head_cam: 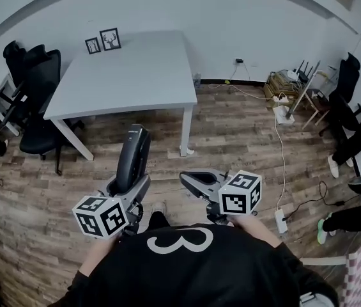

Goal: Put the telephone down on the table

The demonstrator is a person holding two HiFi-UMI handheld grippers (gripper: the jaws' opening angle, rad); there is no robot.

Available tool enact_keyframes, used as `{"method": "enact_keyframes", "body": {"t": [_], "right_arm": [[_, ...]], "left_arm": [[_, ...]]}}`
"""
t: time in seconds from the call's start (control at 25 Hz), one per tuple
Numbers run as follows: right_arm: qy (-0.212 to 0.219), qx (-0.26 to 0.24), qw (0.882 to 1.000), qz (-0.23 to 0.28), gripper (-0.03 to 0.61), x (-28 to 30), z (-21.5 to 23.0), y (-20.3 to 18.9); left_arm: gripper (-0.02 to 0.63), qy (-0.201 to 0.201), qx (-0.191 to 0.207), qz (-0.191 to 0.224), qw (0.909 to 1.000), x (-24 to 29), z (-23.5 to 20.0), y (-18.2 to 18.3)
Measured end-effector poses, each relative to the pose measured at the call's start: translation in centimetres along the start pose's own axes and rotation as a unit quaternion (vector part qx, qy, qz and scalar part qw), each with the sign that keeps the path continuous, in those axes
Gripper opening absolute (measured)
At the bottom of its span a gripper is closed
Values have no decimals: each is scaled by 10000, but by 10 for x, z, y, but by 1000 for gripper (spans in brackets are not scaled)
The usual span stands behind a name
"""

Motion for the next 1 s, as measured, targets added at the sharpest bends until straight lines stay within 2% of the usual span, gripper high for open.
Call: {"method": "enact_keyframes", "body": {"t": [0.16,0.36,0.68,1.0], "right_arm": [[215,172,9994,197,9,12,0,3],[155,321,9991,209,9,31,17,6],[-54,732,9973,28,9,86,70,10],[-153,995,9949,31,9,167,128,37]], "left_arm": [[290,39,-69,-81,9999,6,-13,-1],[290,-19,-145,-195,9997,23,-35,4],[290,33,-290,-452,9986,69,-92,17],[290,217,-242,-641,9974,116,-171,55]]}}
Point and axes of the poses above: the fingertips, and each gripper's own axes: x forward along the fingers, z to its right, y out of its top, the point moved 4 cm from there along -x, backward along the fingers, and after that the axes turned 6 degrees about z, right-handed, at the moved point
